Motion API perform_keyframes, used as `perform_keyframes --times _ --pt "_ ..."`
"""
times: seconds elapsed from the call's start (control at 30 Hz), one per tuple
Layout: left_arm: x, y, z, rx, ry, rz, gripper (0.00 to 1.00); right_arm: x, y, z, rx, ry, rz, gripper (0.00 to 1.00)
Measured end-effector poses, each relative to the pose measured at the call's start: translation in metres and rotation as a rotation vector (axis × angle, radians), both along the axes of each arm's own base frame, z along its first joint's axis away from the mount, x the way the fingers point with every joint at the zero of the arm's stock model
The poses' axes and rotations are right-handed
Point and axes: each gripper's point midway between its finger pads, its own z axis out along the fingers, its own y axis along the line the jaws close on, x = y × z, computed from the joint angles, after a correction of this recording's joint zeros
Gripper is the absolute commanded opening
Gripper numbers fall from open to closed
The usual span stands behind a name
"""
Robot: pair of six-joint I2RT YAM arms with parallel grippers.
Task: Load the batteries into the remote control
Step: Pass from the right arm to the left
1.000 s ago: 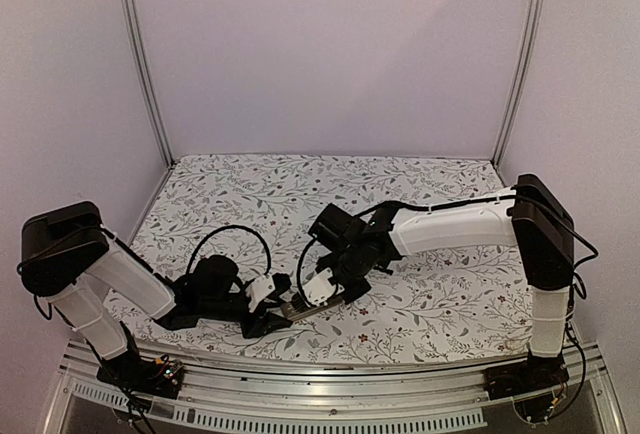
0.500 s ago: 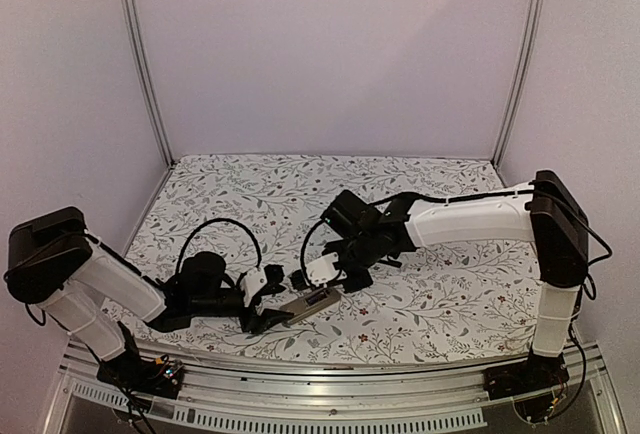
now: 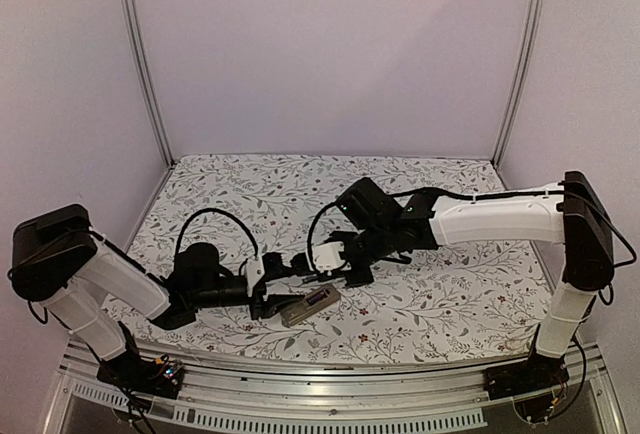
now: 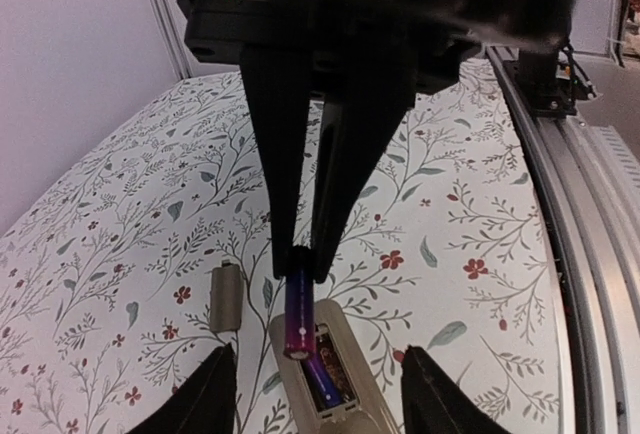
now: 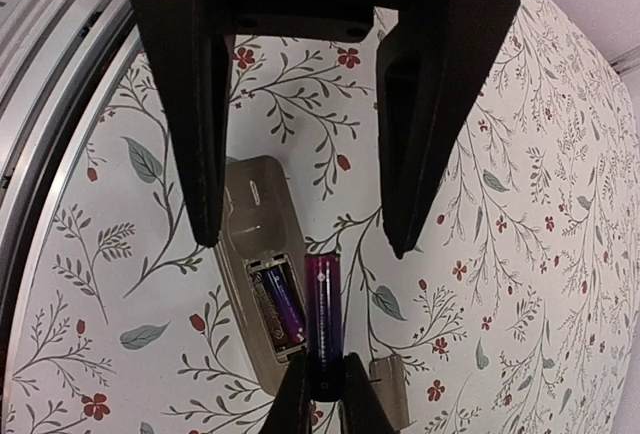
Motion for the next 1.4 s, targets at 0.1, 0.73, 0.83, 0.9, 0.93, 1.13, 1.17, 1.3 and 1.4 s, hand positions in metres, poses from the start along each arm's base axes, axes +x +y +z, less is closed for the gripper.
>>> perform_keyframes --times 0.1,0.73,0.83,0.9,0.93,1.13,1.17,1.3,1.4 --pt "0.003 -0.004 0.005 -0.013 -0.021 -0.005 0.46 -0.005 0.003 0.01 0.042 0.013 0.012 0.0" --pt "0.009 -0.012 0.012 -0.03 -0.053 0.005 0.0 -0.008 0.006 0.018 0.091 0.019 0.024 0.0" --pt "0.009 -0.012 0.013 -0.033 -0.048 0.006 0.0 -0.008 0.005 0.018 0.091 0.019 0.023 0.0" --pt "0.009 -0.012 0.013 -0.034 -0.05 0.006 0.0 -0.008 0.005 0.018 0.092 0.021 0.02 0.13" --pt "0.01 -0.012 0.013 -0.036 -0.051 0.008 0.0 -0.006 0.005 0.018 0.093 0.023 0.013 0.31" --pt "0.011 -0.006 0.03 -0.116 -0.078 0.046 0.0 0.019 0.0 0.032 0.21 0.193 -0.126 0.87" --pt "0.011 -0.005 0.032 -0.131 -0.082 0.055 0.0 0.028 -0.005 0.037 0.257 0.259 -0.165 0.86" --pt "0.014 -0.004 0.028 -0.144 -0.067 0.077 0.0 0.061 -0.029 0.058 0.414 0.487 -0.315 0.8" --pt "0.015 -0.004 0.015 -0.122 -0.042 0.088 0.0 0.063 -0.03 0.073 0.479 0.611 -0.34 0.78"
